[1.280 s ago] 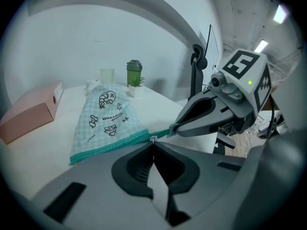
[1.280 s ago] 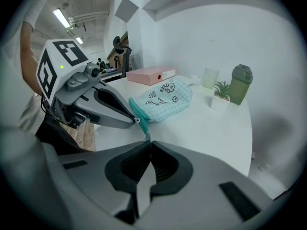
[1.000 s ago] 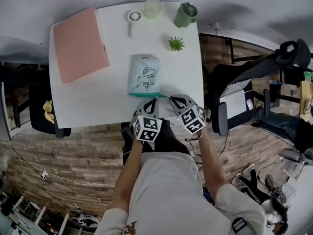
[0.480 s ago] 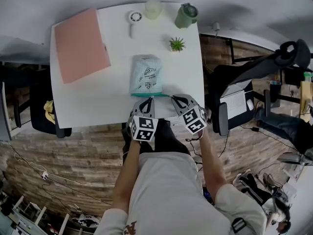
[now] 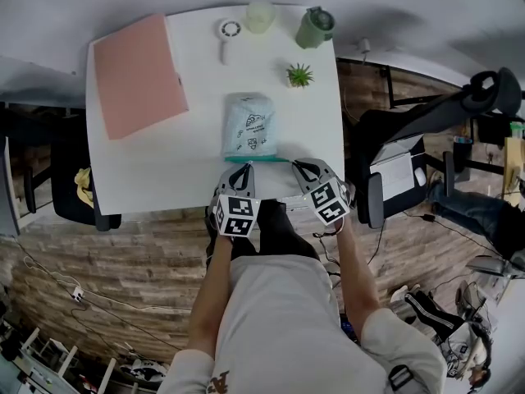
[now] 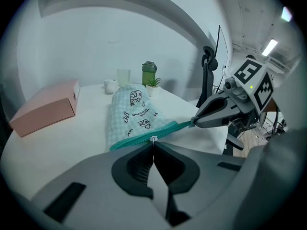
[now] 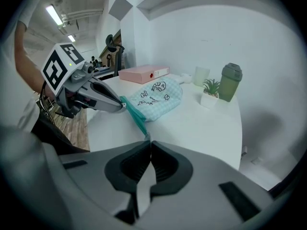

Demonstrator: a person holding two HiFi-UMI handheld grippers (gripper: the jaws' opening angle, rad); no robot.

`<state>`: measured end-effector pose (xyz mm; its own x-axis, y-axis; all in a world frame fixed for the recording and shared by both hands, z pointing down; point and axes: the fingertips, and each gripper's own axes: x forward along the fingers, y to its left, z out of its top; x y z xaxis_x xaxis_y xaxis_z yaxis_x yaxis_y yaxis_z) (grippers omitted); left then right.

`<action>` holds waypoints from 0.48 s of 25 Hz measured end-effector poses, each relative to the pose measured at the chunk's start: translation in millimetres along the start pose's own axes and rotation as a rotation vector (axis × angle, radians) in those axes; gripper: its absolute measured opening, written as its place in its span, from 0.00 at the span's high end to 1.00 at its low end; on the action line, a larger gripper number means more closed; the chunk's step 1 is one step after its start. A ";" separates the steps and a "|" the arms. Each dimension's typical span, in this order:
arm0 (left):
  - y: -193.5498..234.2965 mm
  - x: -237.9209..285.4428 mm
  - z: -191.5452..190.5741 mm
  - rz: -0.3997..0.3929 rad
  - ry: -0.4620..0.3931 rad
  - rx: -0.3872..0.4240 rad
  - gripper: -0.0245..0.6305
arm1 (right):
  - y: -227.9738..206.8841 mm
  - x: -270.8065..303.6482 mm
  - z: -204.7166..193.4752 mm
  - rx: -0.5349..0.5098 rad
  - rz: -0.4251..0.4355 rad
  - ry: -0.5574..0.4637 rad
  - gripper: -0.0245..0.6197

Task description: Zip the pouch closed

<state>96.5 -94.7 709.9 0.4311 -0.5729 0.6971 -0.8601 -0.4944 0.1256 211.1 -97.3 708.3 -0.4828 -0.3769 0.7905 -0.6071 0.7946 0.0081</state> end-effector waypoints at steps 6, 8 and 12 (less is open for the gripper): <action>6.5 -2.3 -2.1 0.009 0.004 0.000 0.97 | -1.3 0.4 -0.4 0.004 -0.004 0.002 0.96; 6.9 -2.9 -2.1 0.011 0.006 0.002 0.97 | -1.4 0.5 0.5 0.005 -0.008 0.002 0.96; 10.9 -3.8 -3.9 0.023 0.008 0.000 0.97 | -2.7 0.8 -0.7 0.012 -0.020 0.009 0.96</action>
<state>84.4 -95.3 711.4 0.4095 -0.5787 0.7053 -0.8696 -0.4815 0.1098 212.8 -99.4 709.3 -0.4643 -0.3885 0.7959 -0.6241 0.7811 0.0173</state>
